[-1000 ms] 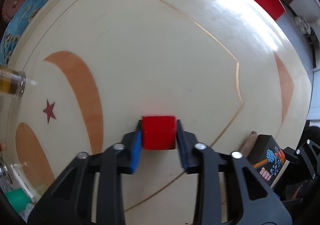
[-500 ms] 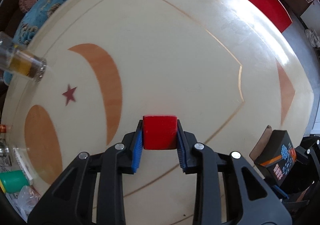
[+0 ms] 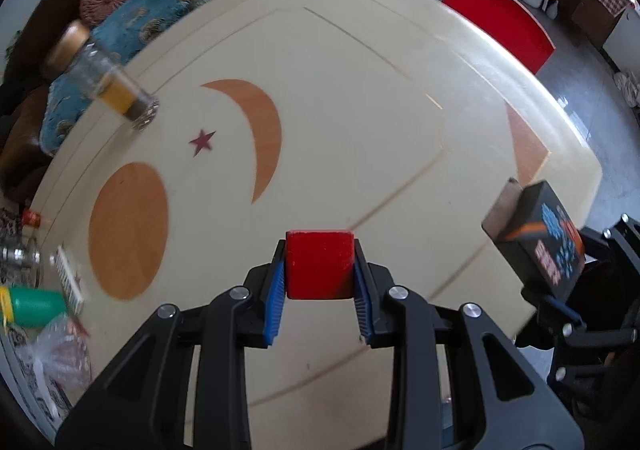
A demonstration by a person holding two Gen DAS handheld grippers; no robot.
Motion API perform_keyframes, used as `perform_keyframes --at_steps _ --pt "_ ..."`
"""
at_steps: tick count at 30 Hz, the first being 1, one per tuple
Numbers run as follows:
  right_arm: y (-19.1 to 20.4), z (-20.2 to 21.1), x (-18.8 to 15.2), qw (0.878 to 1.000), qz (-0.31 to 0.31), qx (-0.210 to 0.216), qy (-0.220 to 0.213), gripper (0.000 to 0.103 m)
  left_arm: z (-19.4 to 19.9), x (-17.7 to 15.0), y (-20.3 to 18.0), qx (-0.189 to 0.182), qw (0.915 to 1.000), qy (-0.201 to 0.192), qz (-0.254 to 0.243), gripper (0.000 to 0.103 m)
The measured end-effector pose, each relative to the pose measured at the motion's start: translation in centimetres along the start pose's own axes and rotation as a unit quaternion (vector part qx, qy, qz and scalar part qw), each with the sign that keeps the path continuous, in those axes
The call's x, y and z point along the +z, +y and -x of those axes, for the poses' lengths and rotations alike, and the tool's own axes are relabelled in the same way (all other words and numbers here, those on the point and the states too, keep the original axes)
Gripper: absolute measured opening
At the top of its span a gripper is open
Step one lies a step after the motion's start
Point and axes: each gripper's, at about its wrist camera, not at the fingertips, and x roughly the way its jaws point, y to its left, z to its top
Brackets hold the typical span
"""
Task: Collect trash
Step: 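Lift the red cube with the left tool while the right tool lifts the box, then carry the red cube and box over the pink bin with both tools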
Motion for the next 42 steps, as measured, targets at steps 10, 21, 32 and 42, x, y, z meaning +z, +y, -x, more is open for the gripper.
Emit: perform_keyframes --at_steps 10,21,32,42 --pt "1.3 5.8 -1.4 0.999 0.011 0.014 -0.039 0.053 5.6 -5.2 -1.1 0.018 0.9985 -0.049 0.019 0.030" --pt "2.8 12.5 -4.7 0.996 0.041 0.018 -0.083 0.053 10.4 -11.4 -5.3 0.017 0.9962 -0.081 0.025 0.030" --pt "3.0 16.2 -8.9 0.993 0.060 0.018 -0.099 0.053 10.9 -17.2 -9.0 -0.002 0.9951 -0.090 0.042 0.030" --pt "2.3 15.8 -11.4 0.995 0.055 0.015 -0.087 0.053 8.2 -20.0 -11.6 -0.041 0.9956 -0.070 0.046 0.030"
